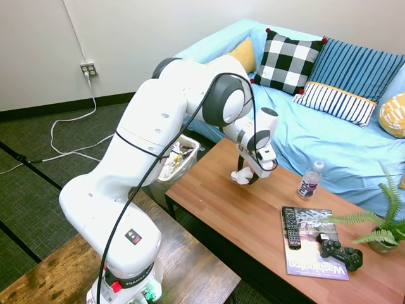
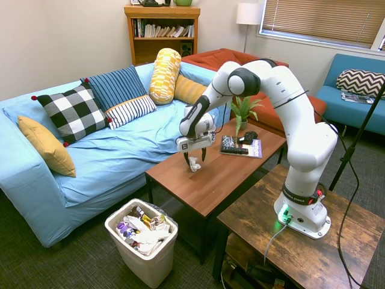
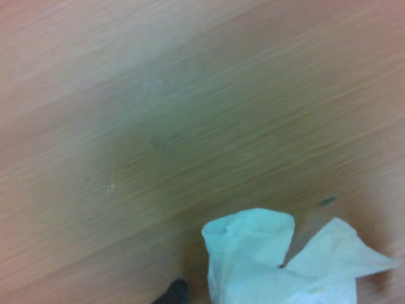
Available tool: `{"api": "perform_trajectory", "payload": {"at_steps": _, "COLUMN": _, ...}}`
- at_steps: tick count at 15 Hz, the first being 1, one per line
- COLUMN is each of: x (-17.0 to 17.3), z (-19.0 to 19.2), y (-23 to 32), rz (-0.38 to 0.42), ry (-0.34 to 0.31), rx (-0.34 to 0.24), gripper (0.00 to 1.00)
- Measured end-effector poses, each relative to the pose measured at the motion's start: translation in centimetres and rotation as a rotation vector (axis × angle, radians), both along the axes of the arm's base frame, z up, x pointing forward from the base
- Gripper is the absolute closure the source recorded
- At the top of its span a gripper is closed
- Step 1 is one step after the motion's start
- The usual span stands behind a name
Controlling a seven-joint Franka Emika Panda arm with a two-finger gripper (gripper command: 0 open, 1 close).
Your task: Throw the tissue in the trash bin
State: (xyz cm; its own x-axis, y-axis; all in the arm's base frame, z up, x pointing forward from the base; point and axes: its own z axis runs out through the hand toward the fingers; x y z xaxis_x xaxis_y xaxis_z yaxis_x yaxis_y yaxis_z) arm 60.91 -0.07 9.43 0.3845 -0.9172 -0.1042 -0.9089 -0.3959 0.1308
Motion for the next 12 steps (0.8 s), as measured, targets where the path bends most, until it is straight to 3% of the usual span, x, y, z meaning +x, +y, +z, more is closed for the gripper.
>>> {"api": "perform_trajectory", "payload": {"at_steps": 12, "x": 0.80, "z": 0.19, "y": -0.06, "rz": 0.001, "ry": 0.027, "rx": 0.033, "gripper": 1.00}}
